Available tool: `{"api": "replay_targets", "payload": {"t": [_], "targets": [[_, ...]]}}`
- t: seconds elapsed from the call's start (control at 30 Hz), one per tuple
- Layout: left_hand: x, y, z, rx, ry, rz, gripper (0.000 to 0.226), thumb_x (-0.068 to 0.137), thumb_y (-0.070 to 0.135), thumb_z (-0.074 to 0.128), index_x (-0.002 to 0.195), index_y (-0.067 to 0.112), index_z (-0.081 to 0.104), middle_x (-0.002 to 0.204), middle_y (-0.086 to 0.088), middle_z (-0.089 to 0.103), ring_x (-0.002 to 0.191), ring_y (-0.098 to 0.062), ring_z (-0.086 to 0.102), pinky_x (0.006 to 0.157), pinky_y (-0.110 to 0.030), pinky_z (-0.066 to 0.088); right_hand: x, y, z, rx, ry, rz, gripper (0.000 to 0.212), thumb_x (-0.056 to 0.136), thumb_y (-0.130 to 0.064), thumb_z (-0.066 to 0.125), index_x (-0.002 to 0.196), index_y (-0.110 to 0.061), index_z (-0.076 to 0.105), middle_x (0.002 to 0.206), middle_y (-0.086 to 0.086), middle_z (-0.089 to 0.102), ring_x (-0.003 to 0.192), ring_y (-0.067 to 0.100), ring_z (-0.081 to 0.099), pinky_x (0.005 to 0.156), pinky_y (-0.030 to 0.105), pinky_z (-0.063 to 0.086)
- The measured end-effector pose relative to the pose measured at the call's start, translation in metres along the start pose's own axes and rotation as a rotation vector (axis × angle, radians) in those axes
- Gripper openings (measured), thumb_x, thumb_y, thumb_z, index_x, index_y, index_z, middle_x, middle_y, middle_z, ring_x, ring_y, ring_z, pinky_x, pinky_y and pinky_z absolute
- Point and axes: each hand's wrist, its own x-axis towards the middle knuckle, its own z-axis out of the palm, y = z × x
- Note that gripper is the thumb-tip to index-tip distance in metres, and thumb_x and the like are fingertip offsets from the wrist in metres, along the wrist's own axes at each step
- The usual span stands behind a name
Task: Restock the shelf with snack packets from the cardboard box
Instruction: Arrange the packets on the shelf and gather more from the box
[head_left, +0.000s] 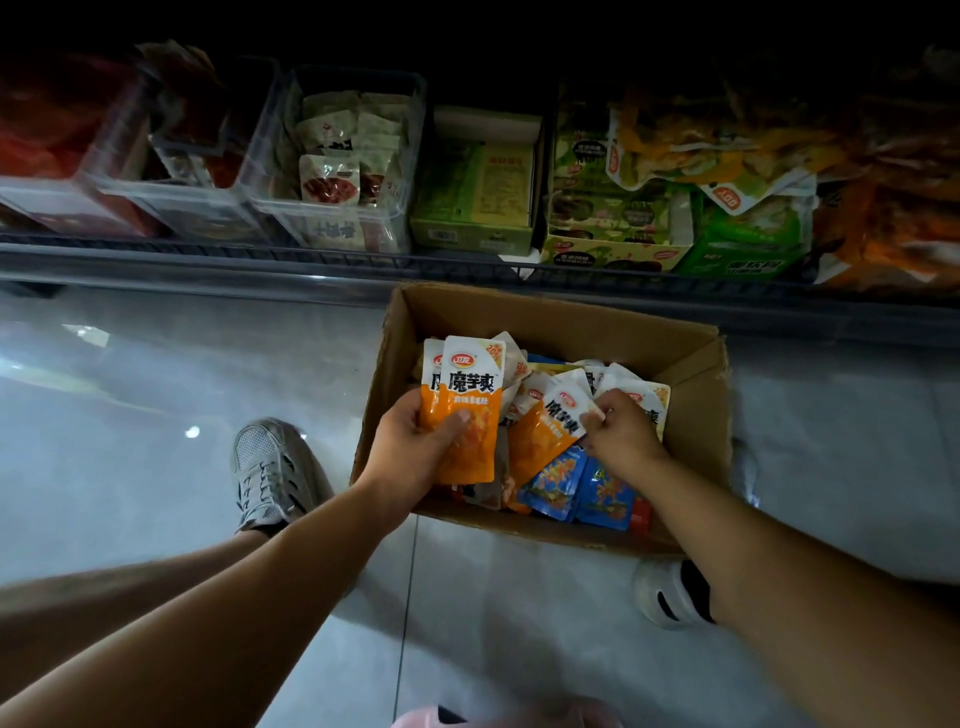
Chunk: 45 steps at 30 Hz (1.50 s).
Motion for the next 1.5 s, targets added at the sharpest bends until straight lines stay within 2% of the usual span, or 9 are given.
{"api": "replay_targets", "payload": {"t": [0.27, 0.33, 0.47, 0.6, 0.73, 0.87, 1.03, 1.27, 1.5], "targets": [[0.005, 0.009, 0.009, -0.075, 0.048, -0.059, 0.042, 0.098, 0.033, 0.067, 0.137, 0.032, 0.052, 0.122, 0.009, 0.065, 0.116, -0.021, 0.065, 0.100, -0.052, 0.055, -0.021, -0.063, -0.073, 0.062, 0.077, -0.221, 0.007, 0.105, -0.025, 0.049, 0.108, -0.029, 0.044, 0.092, 0.006, 0.069, 0.066, 0.020, 0.071, 0.054, 0.041, 0.061], [0.004, 0.011, 0.012, -0.104, 0.033, -0.084, 0.041, 0.099, 0.031, 0.066, 0.138, 0.031, 0.052, 0.117, 0.011, 0.066, 0.111, -0.019, 0.067, 0.095, -0.048, 0.057, -0.030, -0.078, -0.076, 0.128, 0.011, -0.218, 0.008, 0.104, -0.021, 0.050, 0.111, -0.024, 0.046, 0.089, 0.005, 0.070, 0.054, 0.011, 0.068, 0.044, 0.028, 0.054], [-0.002, 0.015, 0.019, -0.200, -0.101, -0.139, 0.033, 0.100, 0.025, 0.066, 0.132, 0.029, 0.059, 0.116, 0.004, 0.074, 0.099, -0.016, 0.074, 0.078, -0.036, 0.061, -0.048, -0.100, -0.058, 0.130, -0.148, -0.240, 0.009, 0.104, -0.020, 0.051, 0.112, -0.022, 0.047, 0.092, 0.003, 0.071, 0.052, 0.020, 0.067, 0.041, 0.029, 0.051], [-0.008, 0.018, 0.016, -0.179, -0.251, -0.125, 0.044, 0.090, 0.025, 0.076, 0.130, 0.027, 0.058, 0.118, -0.001, 0.076, 0.103, -0.021, 0.075, 0.085, -0.043, 0.062, -0.058, -0.109, -0.032, 0.244, -0.235, -0.210, 0.010, 0.102, -0.018, 0.054, 0.111, -0.016, 0.049, 0.089, 0.008, 0.070, 0.056, 0.019, 0.070, 0.044, 0.028, 0.053], [-0.008, 0.023, -0.003, -0.121, -0.135, -0.031, 0.043, 0.087, 0.021, 0.079, 0.125, 0.029, 0.060, 0.114, 0.002, 0.077, 0.096, -0.013, 0.076, 0.078, -0.035, 0.062, -0.047, -0.100, -0.026, 0.473, -0.174, -0.084, 0.012, 0.100, -0.021, 0.060, 0.107, -0.012, 0.058, 0.097, 0.013, 0.071, 0.076, 0.029, 0.073, 0.062, 0.041, 0.062], [-0.006, 0.034, -0.032, -0.155, -0.059, 0.022, 0.042, 0.088, 0.020, 0.076, 0.126, 0.027, 0.059, 0.111, 0.004, 0.078, 0.098, -0.016, 0.076, 0.075, -0.034, 0.063, -0.018, -0.046, -0.011, -0.064, -0.057, -0.150, 0.017, 0.092, -0.028, 0.070, 0.107, -0.023, 0.063, 0.103, -0.001, 0.066, 0.096, 0.021, 0.066, 0.080, 0.033, 0.053], [-0.009, 0.028, -0.053, -0.210, 0.018, 0.024, 0.041, 0.091, 0.018, 0.074, 0.128, 0.024, 0.058, 0.112, 0.002, 0.078, 0.095, -0.017, 0.077, 0.064, -0.027, 0.062, -0.006, -0.021, 0.021, -0.288, -0.034, -0.209, 0.047, 0.085, -0.033, 0.077, 0.128, -0.022, 0.061, 0.130, 0.007, 0.049, 0.117, 0.027, 0.053, 0.100, 0.037, 0.047], [-0.006, 0.024, -0.056, -0.184, 0.024, 0.036, 0.044, 0.089, 0.021, 0.076, 0.129, 0.027, 0.059, 0.110, 0.008, 0.078, 0.097, -0.014, 0.076, 0.071, -0.030, 0.063, 0.001, -0.027, 0.046, -0.372, 0.068, -0.226, 0.053, 0.080, -0.044, 0.080, 0.126, -0.024, 0.064, 0.127, 0.007, 0.041, 0.120, 0.028, 0.042, 0.100, 0.036, 0.042], [-0.004, 0.022, -0.055, -0.184, 0.018, 0.043, 0.040, 0.089, 0.022, 0.077, 0.123, 0.031, 0.058, 0.105, 0.012, 0.078, 0.092, -0.010, 0.077, 0.064, -0.024, 0.061, 0.008, -0.032, 0.040, -0.095, 0.088, -0.124, 0.015, 0.095, -0.020, 0.066, 0.095, -0.015, 0.052, 0.098, 0.006, 0.056, 0.095, 0.030, 0.058, 0.072, 0.030, 0.037]]}}
